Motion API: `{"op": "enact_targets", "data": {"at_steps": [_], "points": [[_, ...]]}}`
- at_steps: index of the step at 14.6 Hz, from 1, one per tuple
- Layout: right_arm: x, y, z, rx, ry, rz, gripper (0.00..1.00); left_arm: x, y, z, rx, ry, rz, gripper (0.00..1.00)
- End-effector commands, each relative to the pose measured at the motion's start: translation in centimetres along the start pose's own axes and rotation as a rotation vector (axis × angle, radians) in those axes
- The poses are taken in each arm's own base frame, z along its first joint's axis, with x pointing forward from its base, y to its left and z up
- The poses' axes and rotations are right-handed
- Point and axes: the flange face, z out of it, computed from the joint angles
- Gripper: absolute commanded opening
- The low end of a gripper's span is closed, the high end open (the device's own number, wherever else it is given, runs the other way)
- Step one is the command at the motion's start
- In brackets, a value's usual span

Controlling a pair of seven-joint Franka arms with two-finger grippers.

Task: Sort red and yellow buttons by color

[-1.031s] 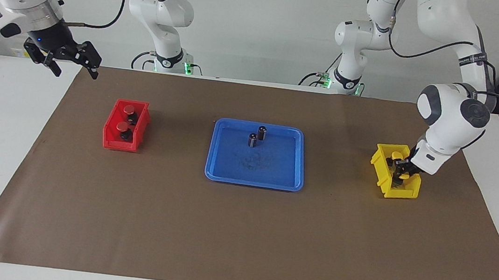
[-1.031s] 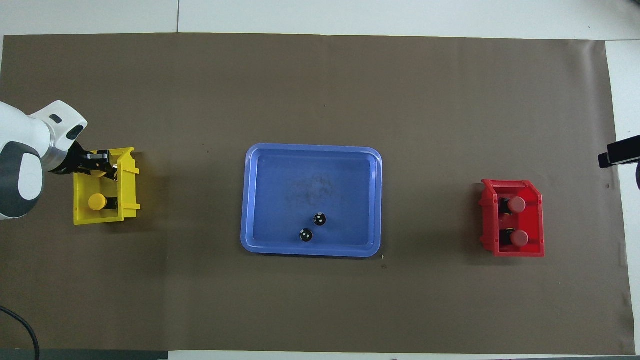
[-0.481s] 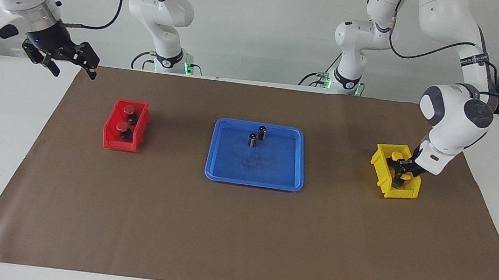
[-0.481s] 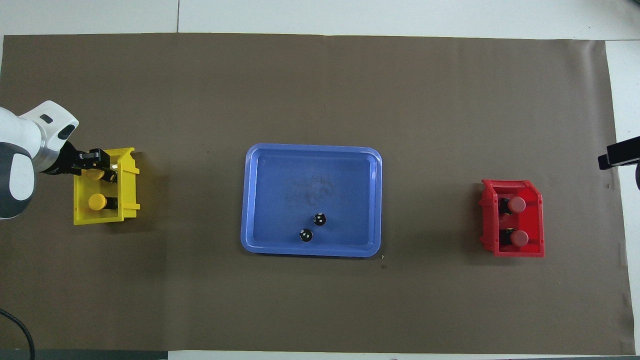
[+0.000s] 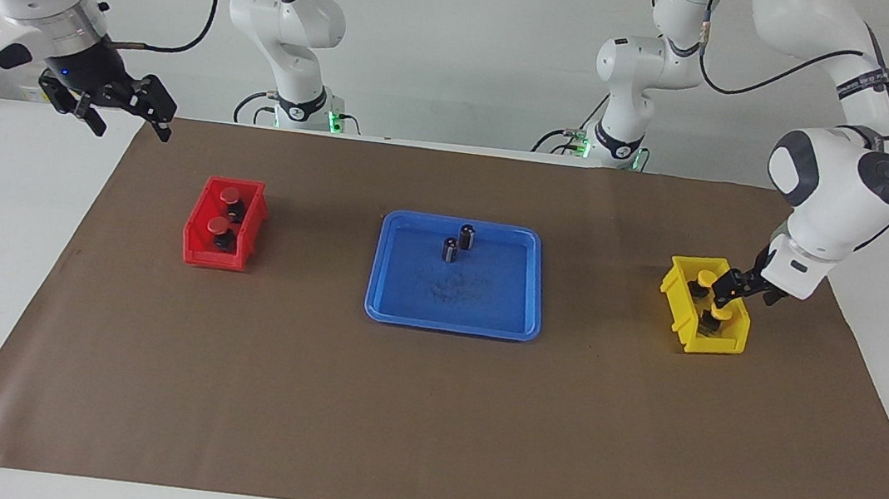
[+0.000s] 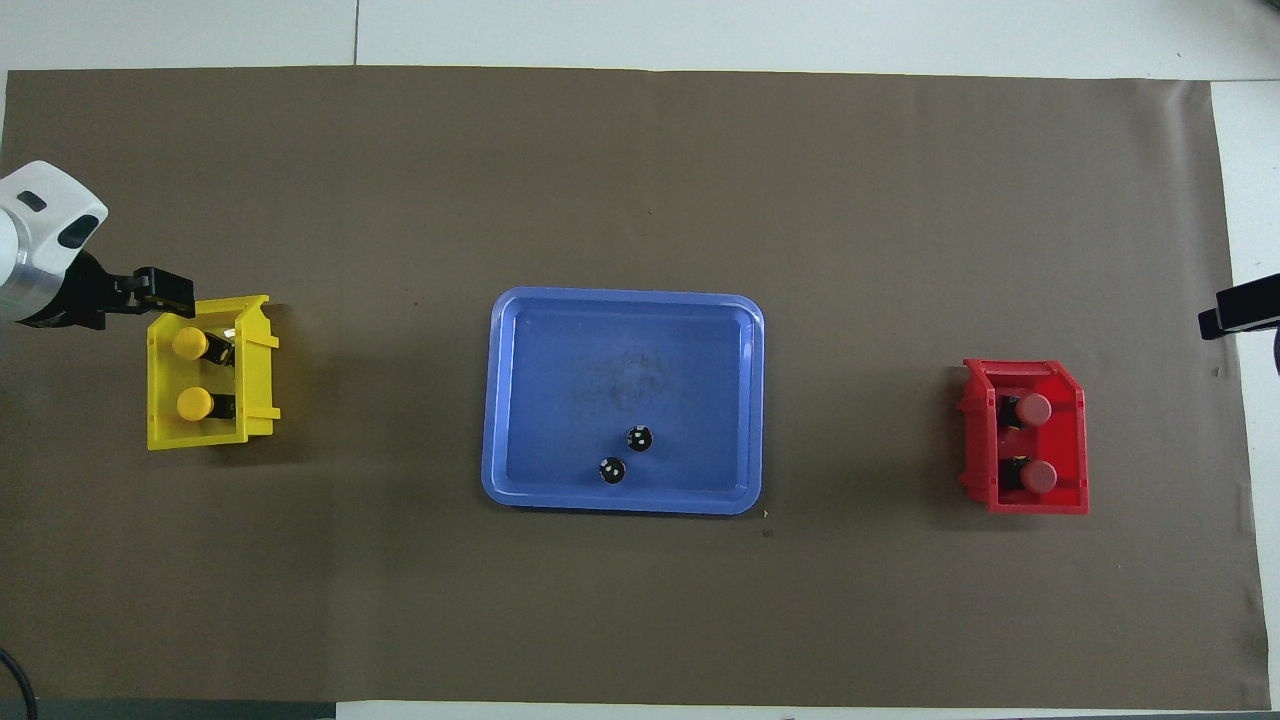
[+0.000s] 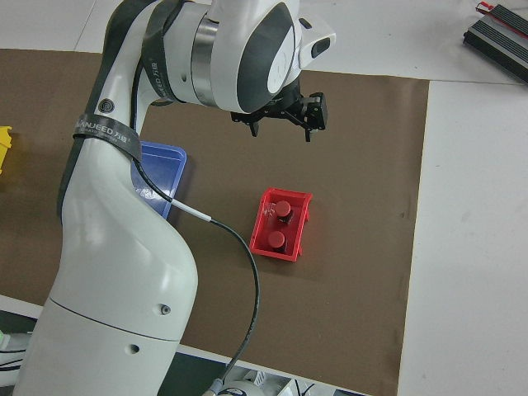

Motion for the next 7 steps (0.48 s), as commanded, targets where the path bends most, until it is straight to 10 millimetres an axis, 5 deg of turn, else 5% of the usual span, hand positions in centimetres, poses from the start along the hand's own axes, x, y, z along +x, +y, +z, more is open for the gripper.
{"op": "enact_targets", "data": {"at_steps": [1, 7], "points": [[-0.2, 0.2, 0.1, -0.01, -0.009, 0.015, 1.0, -0.9, 2.0, -4.9, 0.004, -0.035, 0.036, 1.0], [-0.4, 0.2, 0.2, -0.007, -0.022, 0.015, 1.0, -2.7, 4.4, -13.4, -0.064, -0.049, 0.103, 1.0]]}}
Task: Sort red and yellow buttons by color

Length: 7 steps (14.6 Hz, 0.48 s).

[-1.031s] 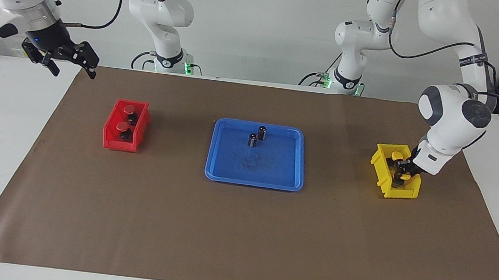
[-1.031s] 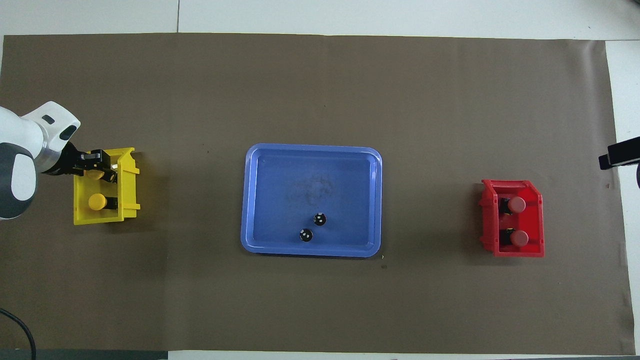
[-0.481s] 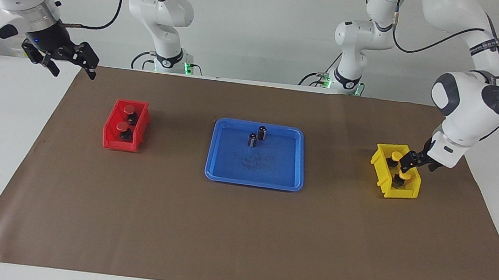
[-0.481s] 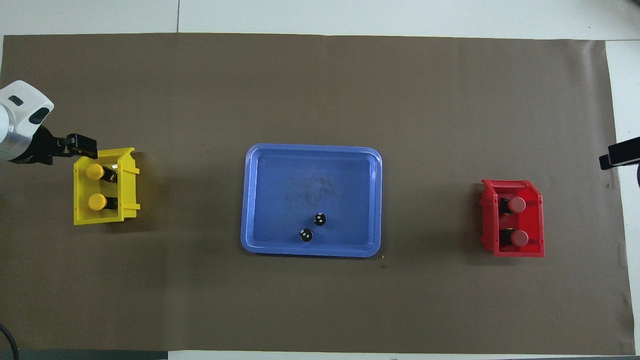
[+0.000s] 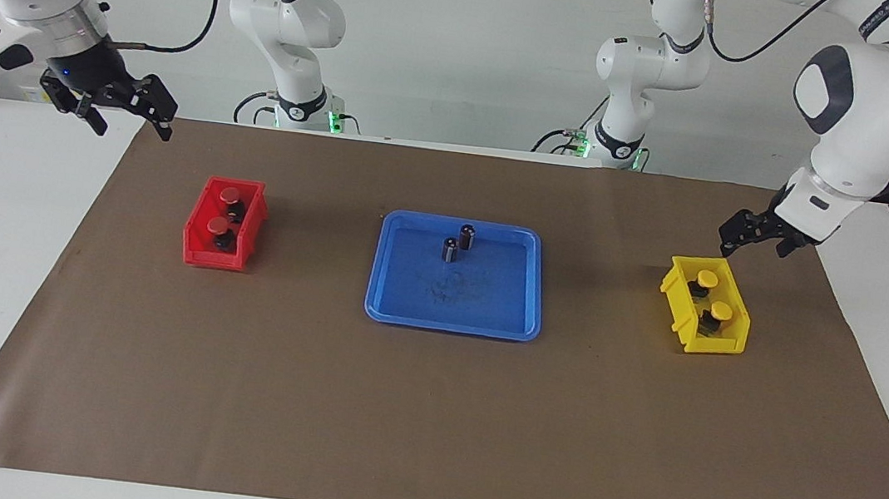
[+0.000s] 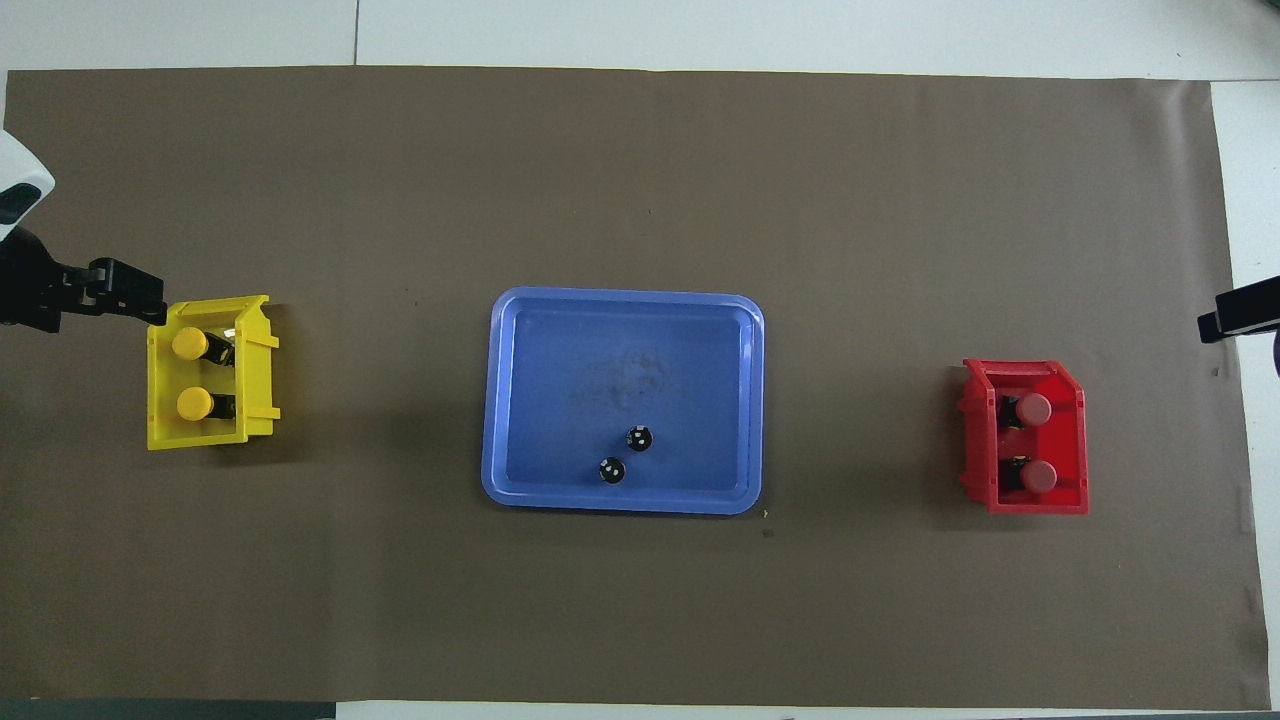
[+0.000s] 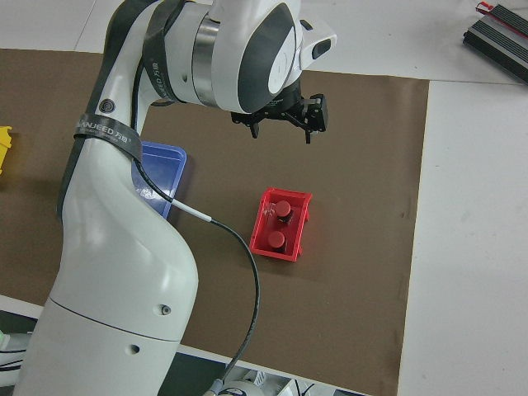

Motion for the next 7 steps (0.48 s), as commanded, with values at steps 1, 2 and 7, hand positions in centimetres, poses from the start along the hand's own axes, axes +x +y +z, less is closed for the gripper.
{"op": "enact_targets", "data": {"at_steps": [1, 2, 7], "points": [[-0.3, 0.2, 0.1, -0.008, -0.011, 0.013, 1.0, -1.1, 0.2, -2.8, -0.043, 0.024, 0.027, 1.0], [-0.2, 0.1, 0.1, -0.007, -0.009, 0.012, 1.0, -1.2, 0.3, -2.9, -0.041, 0.025, 0.036, 1.0], [-0.2, -0.4, 0.1, -0.007, -0.011, 0.004, 1.0, -2.1, 0.2, -4.5, -0.039, 0.048, 0.054, 1.0]]}}
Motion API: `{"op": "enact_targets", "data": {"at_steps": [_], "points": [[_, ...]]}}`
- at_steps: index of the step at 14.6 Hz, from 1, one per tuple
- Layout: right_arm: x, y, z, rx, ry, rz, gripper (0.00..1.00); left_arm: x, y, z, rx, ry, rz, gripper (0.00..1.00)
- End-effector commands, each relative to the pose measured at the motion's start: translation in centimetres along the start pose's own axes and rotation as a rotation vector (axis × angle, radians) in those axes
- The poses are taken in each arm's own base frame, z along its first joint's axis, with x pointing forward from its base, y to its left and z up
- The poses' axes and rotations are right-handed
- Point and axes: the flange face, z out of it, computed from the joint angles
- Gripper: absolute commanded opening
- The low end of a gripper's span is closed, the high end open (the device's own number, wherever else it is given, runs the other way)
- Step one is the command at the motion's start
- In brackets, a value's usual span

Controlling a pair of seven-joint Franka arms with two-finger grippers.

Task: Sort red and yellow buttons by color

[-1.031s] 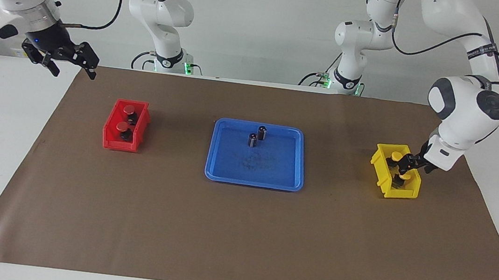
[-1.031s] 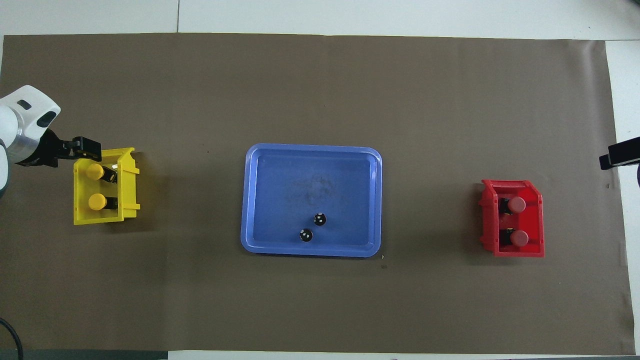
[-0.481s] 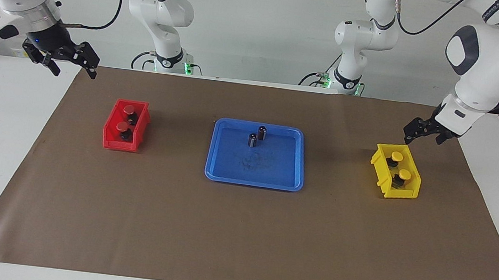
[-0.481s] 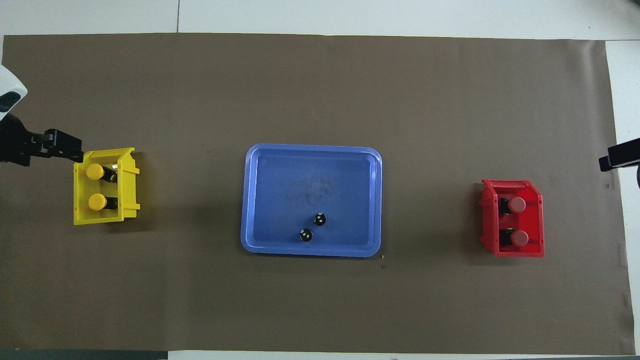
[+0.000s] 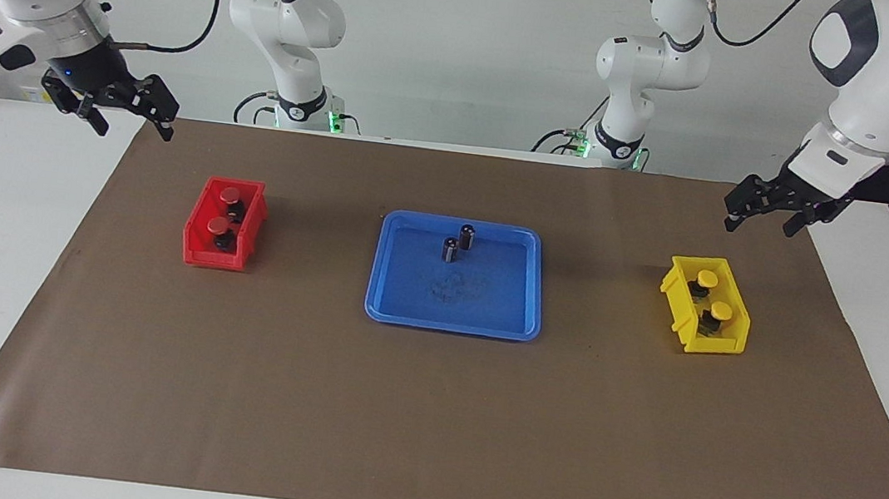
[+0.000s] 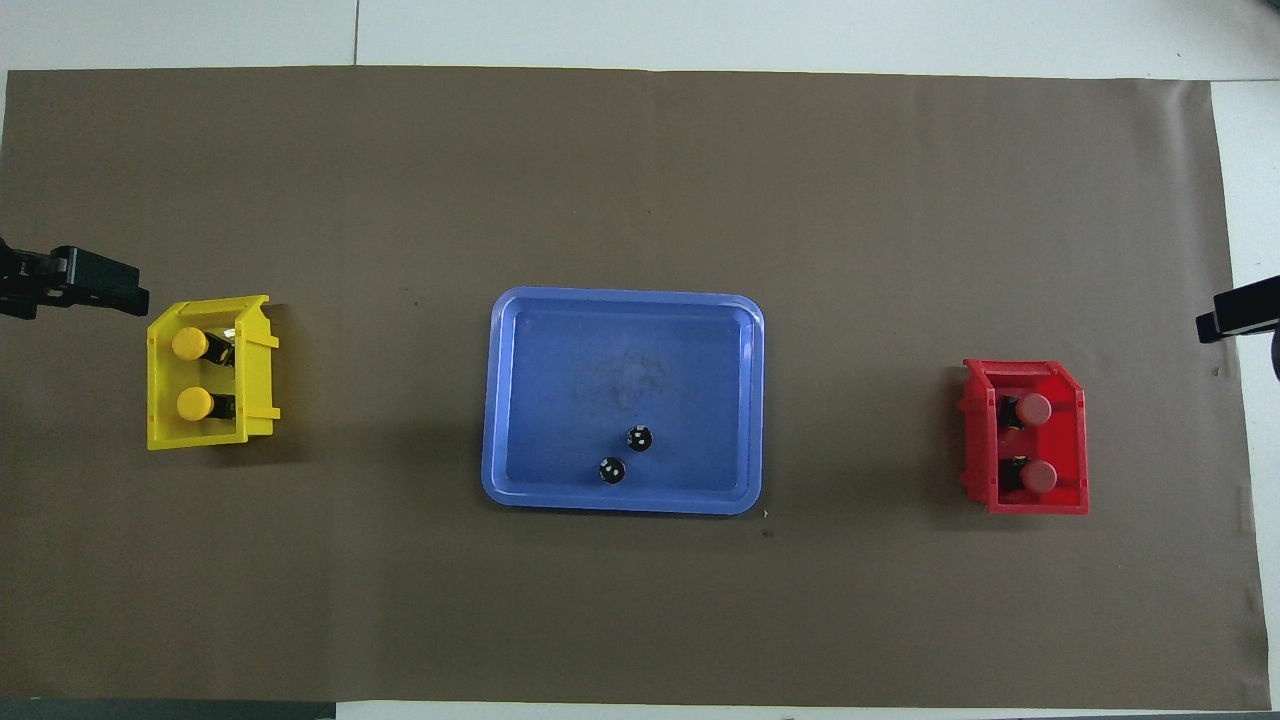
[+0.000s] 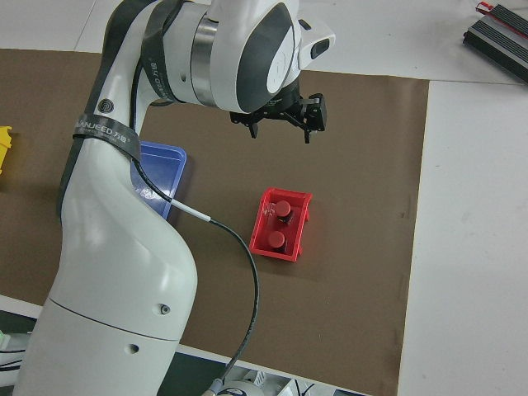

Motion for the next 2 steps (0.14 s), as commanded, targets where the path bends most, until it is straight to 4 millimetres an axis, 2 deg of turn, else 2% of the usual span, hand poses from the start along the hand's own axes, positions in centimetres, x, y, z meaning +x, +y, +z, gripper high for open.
{"op": "enact_targets", "data": {"at_steps": [1, 2], "points": [[-0.17, -0.11, 0.11, -0.007, -0.008, 0.009, 1.0, -0.85, -0.05, -1.33, -0.015, -0.003, 0.015, 1.0], [-0.17, -0.11, 0.11, -0.007, -0.008, 0.009, 1.0, -0.81, 0.04, -1.89, -0.014, 0.003, 0.015, 1.0]]}}
